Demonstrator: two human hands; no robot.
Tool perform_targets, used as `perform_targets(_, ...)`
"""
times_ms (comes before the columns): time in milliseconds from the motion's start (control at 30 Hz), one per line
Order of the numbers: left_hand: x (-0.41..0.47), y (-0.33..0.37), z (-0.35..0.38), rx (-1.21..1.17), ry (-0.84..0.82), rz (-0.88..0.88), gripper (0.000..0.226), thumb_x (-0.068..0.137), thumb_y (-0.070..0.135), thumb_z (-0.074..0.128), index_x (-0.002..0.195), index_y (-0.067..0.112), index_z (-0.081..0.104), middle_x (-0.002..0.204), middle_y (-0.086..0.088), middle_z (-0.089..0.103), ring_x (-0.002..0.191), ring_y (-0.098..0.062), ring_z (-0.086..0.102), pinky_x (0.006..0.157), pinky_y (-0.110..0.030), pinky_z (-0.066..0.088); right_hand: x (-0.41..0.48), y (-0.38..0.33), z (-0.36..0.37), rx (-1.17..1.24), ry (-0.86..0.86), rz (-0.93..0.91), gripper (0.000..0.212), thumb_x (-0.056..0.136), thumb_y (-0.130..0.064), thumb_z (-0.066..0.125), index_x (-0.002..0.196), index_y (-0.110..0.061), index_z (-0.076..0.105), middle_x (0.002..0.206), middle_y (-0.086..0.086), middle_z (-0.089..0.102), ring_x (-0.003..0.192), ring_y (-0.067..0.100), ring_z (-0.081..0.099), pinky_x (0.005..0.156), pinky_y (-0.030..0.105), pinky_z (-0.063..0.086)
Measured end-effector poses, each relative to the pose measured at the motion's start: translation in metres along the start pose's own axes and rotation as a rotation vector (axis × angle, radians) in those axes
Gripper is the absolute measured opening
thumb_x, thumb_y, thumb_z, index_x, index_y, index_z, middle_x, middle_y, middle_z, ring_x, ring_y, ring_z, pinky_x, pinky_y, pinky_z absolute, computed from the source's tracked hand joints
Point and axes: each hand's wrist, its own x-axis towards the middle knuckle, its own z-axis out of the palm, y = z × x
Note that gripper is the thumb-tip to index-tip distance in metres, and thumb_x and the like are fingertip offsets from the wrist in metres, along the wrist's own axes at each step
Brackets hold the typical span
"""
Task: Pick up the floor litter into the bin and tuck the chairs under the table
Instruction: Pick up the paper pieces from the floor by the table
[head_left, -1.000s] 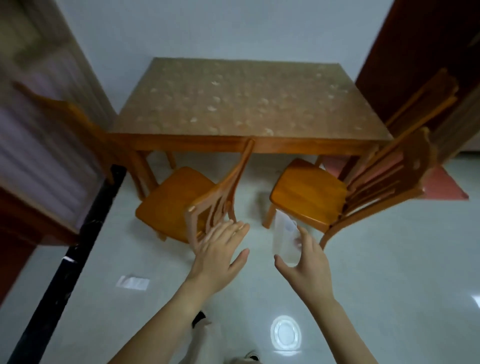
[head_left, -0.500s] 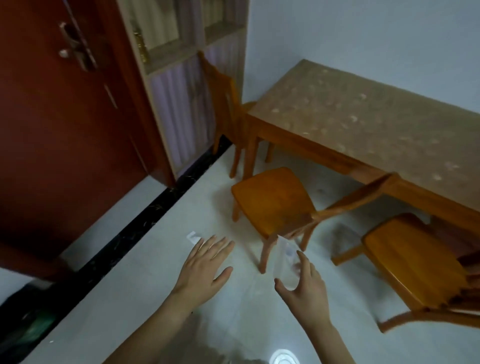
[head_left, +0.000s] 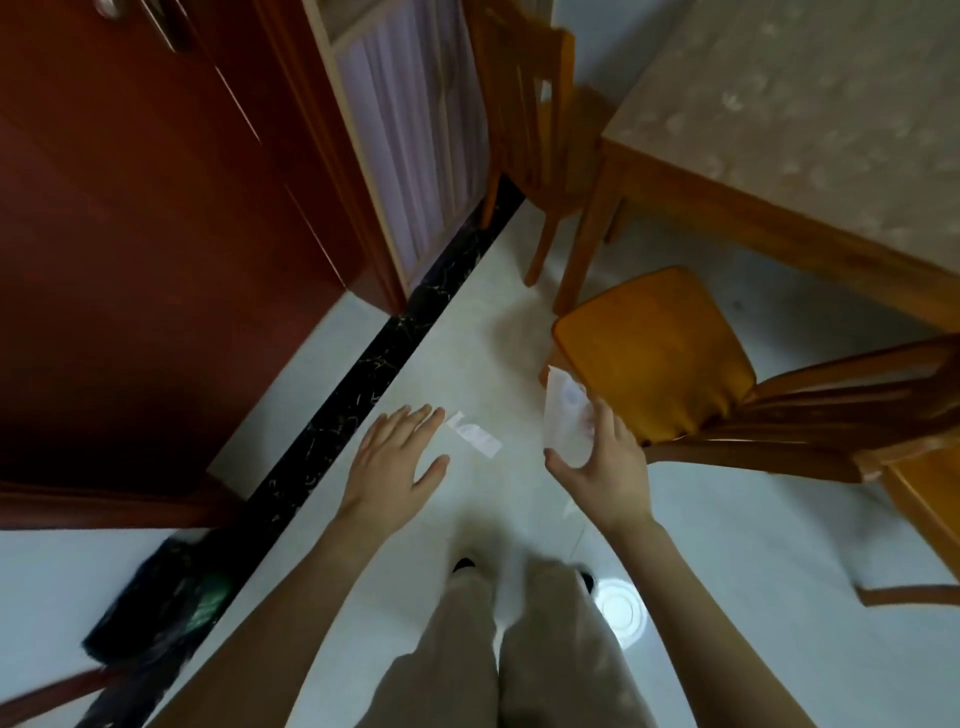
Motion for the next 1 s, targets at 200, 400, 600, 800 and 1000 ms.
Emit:
perform_targets(200,0.072,-0.042,0.064,-0.050,-0.059,-0.089,0.063,0.090,0.050,0.037,0.143,0.017,0.041,0.144,-0.002,0.047,0.135,-0.022,0.038,0.115,-0.042,0.026,0.075,0.027,0.061,-0.028,-0.078,0.067,0.084,0.076,-0.056,0.070,0.143,-0.018,0.035,0.132,0.008,0.058,0.112,0.031,0.059,0.089,0.052,0.054)
perform_targets(400,0.145,-0.089,0.175,-0.134,-0.122,-0.214,0.062,0.090,0.049,0.047,0.144,0.017,0.040,0.146,-0.003,0.045,0.136,-0.020,0.037,0.114,-0.038,0.028,0.159,0.092,0.160,-0.054,-0.183,0.115,0.085,0.075,-0.049,0.075,0.142,-0.014,0.036,0.125,0.013,0.060,0.108,0.034,0.060,0.087,0.051,0.054)
perform_targets(600,0.212,-0.171,0.336,-0.165,-0.169,-0.220,0.061,0.088,0.039,0.064,0.139,0.014,0.045,0.138,-0.005,0.053,0.126,-0.022,0.048,0.105,-0.031,0.035,0.228,0.181,0.302,-0.063,-0.232,0.129,0.087,0.075,-0.047,0.077,0.144,-0.014,0.035,0.129,0.013,0.058,0.111,0.033,0.058,0.092,0.049,0.051)
perform_targets(800,0.253,-0.270,0.532,-0.199,-0.172,-0.216,0.065,0.085,0.047,0.064,0.139,0.016,0.045,0.137,-0.002,0.053,0.125,-0.018,0.048,0.104,-0.032,0.039,0.266,0.286,0.473,-0.083,-0.274,0.069,0.087,0.074,-0.047,0.077,0.143,-0.013,0.036,0.130,0.012,0.058,0.110,0.032,0.059,0.093,0.047,0.050)
perform_targets(1000,0.263,-0.326,0.675,-0.146,-0.172,-0.195,0.073,0.071,0.050,0.075,0.127,0.010,0.053,0.127,-0.009,0.060,0.115,-0.027,0.056,0.094,-0.038,0.047,0.284,0.356,0.588,-0.084,-0.326,0.101,0.091,0.072,-0.050,0.078,0.144,-0.016,0.033,0.133,0.010,0.055,0.115,0.029,0.057,0.096,0.045,0.049)
